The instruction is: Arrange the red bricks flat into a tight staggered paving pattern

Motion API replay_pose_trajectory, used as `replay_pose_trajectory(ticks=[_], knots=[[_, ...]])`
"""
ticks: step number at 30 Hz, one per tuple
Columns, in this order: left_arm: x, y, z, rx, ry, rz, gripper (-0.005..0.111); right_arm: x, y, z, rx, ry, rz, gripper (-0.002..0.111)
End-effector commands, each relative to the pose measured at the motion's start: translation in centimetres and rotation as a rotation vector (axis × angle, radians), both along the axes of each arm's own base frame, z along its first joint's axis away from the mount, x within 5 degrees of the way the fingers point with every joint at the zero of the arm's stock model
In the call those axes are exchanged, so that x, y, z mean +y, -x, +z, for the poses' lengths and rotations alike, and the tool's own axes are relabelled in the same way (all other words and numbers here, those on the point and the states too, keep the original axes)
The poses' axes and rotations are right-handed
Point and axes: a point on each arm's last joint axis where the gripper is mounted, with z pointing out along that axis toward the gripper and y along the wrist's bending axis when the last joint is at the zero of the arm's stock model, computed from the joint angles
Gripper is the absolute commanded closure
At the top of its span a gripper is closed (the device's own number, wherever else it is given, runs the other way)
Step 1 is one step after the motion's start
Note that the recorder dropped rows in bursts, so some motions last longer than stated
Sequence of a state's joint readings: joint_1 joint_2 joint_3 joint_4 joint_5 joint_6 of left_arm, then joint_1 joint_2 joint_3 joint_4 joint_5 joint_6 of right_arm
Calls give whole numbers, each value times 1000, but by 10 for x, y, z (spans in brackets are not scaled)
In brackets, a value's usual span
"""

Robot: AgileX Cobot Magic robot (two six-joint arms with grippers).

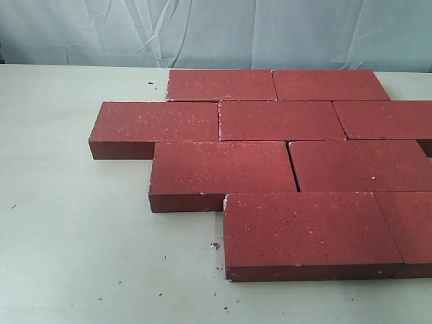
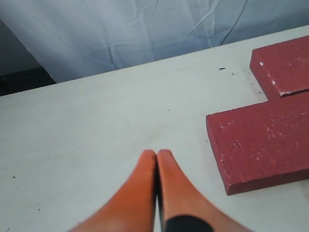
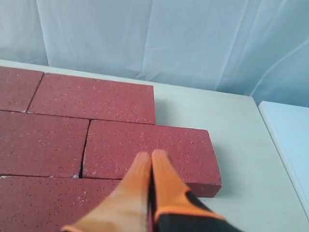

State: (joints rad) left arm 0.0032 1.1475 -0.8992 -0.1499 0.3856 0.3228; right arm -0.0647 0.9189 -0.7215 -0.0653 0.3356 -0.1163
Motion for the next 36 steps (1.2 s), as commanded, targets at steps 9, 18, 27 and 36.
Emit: replay_pose_trajectory(ticks=[9, 18, 27, 36], knots=[[-21, 61, 10, -314, -7, -97, 107, 5, 66, -13, -287, -17, 3, 109], [-15, 105, -2, -455, 35, -77, 107, 7, 93, -10, -431, -6, 7, 109], [-11, 140, 13, -583, 51, -80, 107, 8, 105, -4, -488, -12, 7, 109], [-9, 152, 18, -638, 56, -79, 107, 8, 105, -4, -490, -12, 7, 109]])
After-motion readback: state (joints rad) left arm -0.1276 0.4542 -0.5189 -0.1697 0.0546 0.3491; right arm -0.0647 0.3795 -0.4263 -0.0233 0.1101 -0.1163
